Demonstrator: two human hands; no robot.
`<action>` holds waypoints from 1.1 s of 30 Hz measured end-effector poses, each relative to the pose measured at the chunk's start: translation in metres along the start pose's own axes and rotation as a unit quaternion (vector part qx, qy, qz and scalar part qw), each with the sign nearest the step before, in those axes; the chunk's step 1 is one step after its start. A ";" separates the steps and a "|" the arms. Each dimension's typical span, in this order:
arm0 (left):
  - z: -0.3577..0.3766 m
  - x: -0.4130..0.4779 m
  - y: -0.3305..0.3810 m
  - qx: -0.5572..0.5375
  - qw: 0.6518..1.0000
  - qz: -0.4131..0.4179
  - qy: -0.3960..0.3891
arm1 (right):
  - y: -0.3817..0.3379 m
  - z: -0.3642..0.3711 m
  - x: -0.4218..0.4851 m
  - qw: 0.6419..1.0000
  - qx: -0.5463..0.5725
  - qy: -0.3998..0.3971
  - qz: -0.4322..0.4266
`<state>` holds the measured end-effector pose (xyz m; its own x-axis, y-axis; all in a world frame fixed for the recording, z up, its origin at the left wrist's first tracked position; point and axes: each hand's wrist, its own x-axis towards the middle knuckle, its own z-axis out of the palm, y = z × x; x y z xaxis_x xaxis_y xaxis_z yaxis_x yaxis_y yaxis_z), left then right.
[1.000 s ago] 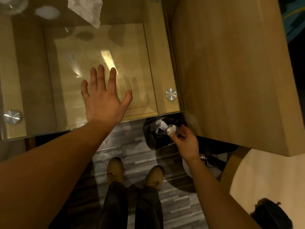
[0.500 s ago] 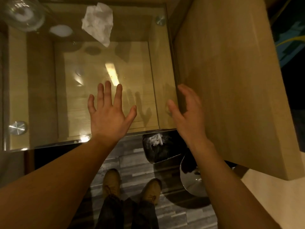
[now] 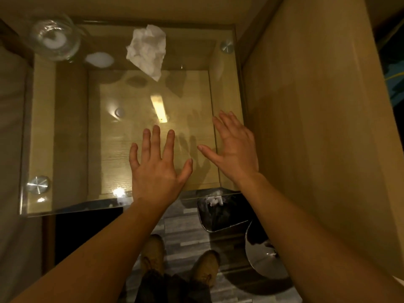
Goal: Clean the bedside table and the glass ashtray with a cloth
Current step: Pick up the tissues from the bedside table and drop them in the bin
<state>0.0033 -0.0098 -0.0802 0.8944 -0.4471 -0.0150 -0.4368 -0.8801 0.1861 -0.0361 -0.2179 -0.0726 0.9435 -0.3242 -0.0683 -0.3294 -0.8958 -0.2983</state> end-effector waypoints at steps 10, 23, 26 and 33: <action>-0.047 0.038 -0.016 -0.203 0.977 -0.062 0.003 | 0.000 -0.002 0.002 1.000 -0.023 -0.009 0.004; -0.069 0.234 -0.050 -0.041 0.993 0.063 -0.090 | -0.003 -0.004 0.001 1.000 -0.027 -0.008 0.005; -0.059 0.240 -0.055 -0.026 0.990 0.079 -0.118 | -0.003 -0.003 0.001 1.000 -0.026 -0.005 0.003; -0.071 0.223 -0.050 -0.146 0.987 0.073 -0.010 | -0.003 -0.003 0.000 1.000 -0.029 -0.001 -0.001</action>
<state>0.2312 -0.0545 -0.0231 0.8203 -0.5718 0.0137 -0.5121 -0.7235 0.4629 -0.0356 -0.2165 -0.0690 0.9440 -0.3224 -0.0697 -0.3295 -0.9123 -0.2432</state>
